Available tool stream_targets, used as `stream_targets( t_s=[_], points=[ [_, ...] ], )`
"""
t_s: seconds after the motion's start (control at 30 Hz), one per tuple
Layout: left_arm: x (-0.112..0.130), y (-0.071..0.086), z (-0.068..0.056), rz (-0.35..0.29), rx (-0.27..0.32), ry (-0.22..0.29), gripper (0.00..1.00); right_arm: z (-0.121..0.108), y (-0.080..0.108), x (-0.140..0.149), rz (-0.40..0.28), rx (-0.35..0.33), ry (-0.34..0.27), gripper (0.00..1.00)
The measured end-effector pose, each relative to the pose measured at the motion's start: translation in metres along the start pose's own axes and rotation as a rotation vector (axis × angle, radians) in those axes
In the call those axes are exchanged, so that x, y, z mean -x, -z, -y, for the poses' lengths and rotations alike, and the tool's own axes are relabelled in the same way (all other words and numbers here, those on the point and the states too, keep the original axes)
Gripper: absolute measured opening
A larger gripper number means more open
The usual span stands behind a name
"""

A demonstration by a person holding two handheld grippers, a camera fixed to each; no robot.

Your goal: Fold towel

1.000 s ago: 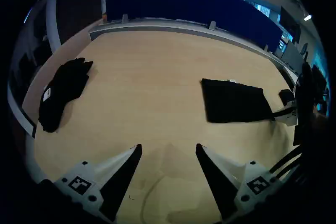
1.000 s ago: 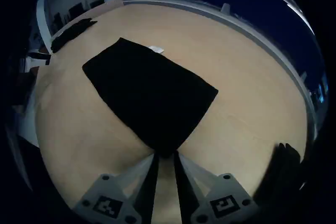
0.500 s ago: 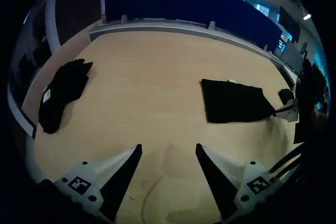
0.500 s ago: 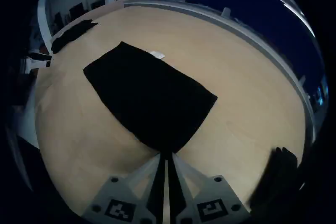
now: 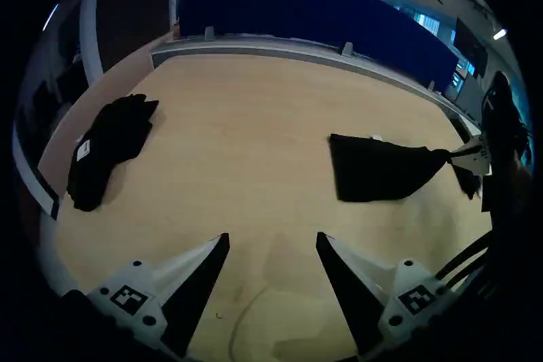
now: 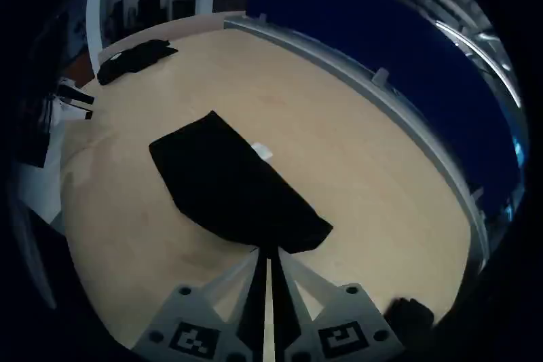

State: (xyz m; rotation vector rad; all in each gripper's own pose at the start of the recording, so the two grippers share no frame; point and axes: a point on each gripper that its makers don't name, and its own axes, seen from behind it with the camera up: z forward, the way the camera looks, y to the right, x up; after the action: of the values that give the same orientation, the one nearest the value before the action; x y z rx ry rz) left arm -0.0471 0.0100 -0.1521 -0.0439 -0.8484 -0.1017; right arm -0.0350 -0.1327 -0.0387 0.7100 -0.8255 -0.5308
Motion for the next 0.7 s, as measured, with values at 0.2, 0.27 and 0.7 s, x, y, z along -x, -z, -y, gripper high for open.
stream_targets(
  t_s=[0.2, 0.27, 0.7],
  points=[
    [-0.002, 0.005, 0.001, -0.021, 0.0, 0.012, 0.95, 0.005, 0.005, -0.038, -0.033, -0.008, 0.081, 0.04],
    [-0.002, 0.006, 0.0, -0.025, 0.002, 0.015, 0.95, 0.006, 0.004, -0.044, -0.035, -0.014, 0.097, 0.04],
    [-0.009, 0.02, 0.005, -0.062, 0.0, 0.049, 0.95, 0.025, -0.011, -0.084, -0.037, -0.052, 0.228, 0.04]
  ],
)
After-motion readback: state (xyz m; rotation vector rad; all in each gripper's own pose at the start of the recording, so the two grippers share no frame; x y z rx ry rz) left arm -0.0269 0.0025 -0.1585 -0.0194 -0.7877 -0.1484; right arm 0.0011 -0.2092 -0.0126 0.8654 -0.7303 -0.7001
